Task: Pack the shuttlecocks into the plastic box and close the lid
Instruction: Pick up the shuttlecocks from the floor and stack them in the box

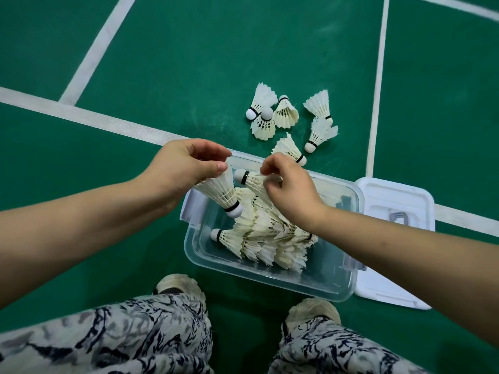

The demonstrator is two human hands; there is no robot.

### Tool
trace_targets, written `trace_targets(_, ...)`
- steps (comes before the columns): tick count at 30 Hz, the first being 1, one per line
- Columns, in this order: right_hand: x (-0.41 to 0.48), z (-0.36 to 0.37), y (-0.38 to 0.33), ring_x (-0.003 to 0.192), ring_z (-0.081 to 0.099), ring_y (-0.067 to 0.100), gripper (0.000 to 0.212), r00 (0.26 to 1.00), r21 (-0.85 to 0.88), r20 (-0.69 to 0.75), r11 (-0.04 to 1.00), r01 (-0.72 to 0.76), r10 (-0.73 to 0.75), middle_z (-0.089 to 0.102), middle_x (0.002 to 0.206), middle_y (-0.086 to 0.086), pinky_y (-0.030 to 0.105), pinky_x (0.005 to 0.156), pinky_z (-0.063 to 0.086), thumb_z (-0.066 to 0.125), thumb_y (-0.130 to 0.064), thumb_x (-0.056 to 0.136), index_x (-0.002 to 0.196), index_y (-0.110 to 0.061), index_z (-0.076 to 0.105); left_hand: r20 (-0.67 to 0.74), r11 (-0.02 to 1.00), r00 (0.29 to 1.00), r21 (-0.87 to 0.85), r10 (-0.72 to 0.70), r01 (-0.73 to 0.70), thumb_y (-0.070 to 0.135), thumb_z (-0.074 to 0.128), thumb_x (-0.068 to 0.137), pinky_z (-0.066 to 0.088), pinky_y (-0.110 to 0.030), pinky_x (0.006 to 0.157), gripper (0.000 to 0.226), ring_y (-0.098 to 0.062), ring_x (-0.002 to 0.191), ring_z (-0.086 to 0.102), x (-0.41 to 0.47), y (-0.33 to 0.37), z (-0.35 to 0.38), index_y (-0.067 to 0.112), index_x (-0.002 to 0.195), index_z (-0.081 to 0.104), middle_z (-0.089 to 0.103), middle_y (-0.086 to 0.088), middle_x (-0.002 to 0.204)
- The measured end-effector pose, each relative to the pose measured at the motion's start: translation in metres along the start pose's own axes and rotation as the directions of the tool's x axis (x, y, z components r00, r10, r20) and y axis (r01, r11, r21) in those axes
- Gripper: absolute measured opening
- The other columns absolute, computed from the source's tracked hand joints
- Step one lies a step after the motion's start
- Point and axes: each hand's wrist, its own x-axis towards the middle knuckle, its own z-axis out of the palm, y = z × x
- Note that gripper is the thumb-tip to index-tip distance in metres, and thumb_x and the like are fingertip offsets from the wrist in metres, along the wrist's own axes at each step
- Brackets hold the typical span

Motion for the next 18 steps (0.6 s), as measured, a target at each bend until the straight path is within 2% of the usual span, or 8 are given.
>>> trace_targets(4,0.006,0.015,0.003,0.084,0.046,0.014,0.025,0.998,-0.033,0.050,0.998,0.045,-0.043,0.051,0.090,-0.002,0.018,0.065,0.031,0.044,0.009,0.079,0.091,-0.010,0.056,0.015,1.000,1.000,-0.009,-0.003,0.003,-0.005,0.061,0.078,0.046,-0.006,0.055,0.025,0.006,0.053,0.058,-0.001,0.003,0.001,0.020,0.078,0.065,0.064,0.003,0.075)
trace_targets(11,0.011,0.034,0.015,0.081,0.044,0.015,0.023,0.984,-0.112,0.160,0.989,0.095,-0.076,0.049,0.090,0.002,0.018,0.065,0.028,0.045,0.010,0.081,0.089,-0.006,0.059,0.029,0.999,0.999,-0.035,-0.041,0.042,-0.007,0.060,0.078,0.047,-0.008,0.056,0.023,0.004,0.053,0.058,-0.001,-0.006,-0.002,0.015,0.079,0.065,0.065,0.002,0.072)
trace_targets(13,0.011,0.034,0.016,0.084,0.046,0.018,0.020,0.971,-0.136,0.224,0.984,0.116,-0.083,0.054,0.095,0.007,0.021,0.069,0.031,0.045,0.006,0.084,0.091,-0.006,0.059,0.029,0.996,0.998,-0.059,-0.060,0.061,-0.008,0.060,0.078,0.047,-0.008,0.055,0.023,0.003,0.052,0.058,-0.001,-0.007,-0.002,0.015,0.077,0.065,0.066,0.008,0.062)
trace_targets(15,0.013,0.033,0.014,0.094,0.053,0.025,0.017,0.959,-0.155,0.263,0.977,0.149,-0.104,0.057,0.101,0.010,0.031,0.078,0.042,0.046,0.002,0.086,0.092,-0.008,0.058,0.036,0.994,0.997,-0.082,-0.073,0.076,-0.009,0.059,0.078,0.047,-0.009,0.053,0.024,0.002,0.051,0.058,-0.001,-0.007,-0.002,0.014,0.076,0.065,0.065,0.010,0.055)
trace_targets(18,0.013,0.023,0.007,0.110,0.053,0.026,0.009,0.959,-0.179,0.251,0.967,0.183,-0.135,0.057,0.107,0.007,0.038,0.087,0.044,0.050,-0.010,0.090,0.096,-0.013,0.055,0.045,0.992,0.996,-0.096,-0.079,0.083,-0.009,0.059,0.078,0.046,-0.009,0.051,0.023,0.002,0.049,0.057,-0.001,-0.007,-0.001,0.013,0.076,0.064,0.065,0.010,0.053)
